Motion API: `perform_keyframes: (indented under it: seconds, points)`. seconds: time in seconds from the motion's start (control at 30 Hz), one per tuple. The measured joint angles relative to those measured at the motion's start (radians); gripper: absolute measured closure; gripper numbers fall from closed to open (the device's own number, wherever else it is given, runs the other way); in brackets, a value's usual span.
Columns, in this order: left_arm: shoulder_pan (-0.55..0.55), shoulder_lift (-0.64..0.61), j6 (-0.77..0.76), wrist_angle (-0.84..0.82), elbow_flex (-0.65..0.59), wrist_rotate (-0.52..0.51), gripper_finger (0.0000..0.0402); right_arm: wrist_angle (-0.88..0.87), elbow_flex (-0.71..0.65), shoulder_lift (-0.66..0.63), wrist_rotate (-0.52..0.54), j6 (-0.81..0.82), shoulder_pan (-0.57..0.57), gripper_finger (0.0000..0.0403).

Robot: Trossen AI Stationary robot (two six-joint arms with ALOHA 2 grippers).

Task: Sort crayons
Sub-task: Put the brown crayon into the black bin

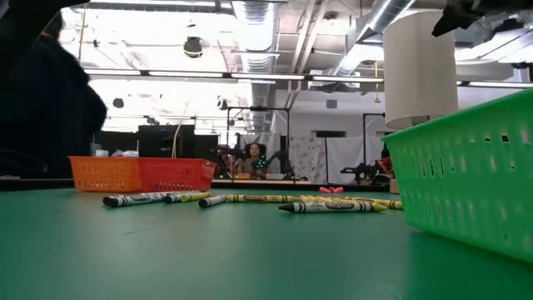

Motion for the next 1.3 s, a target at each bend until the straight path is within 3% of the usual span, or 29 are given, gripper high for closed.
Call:
perform_keyframes:
  seconds: [0.27,0.47,0.77,1.3]
  points:
    - [0.008,0.005,0.261,-0.065,0.001,0.014,0.0401,0.0,0.0,0.0,0.0,0.0,0.0,0.0335]
    - [0.009,0.005,0.465,-0.156,0.001,0.122,0.0401,0.0,0.0,0.0,-0.001,0.0,0.0,0.0335]
    - [0.009,0.005,0.474,-0.168,0.001,0.163,0.0398,0.0,0.0,0.0,-0.001,-0.001,0.0,0.0335]
    - [0.019,0.005,0.471,-0.075,0.001,0.106,0.0401,0.0,0.0,0.0,0.01,-0.009,0.0,0.0335]
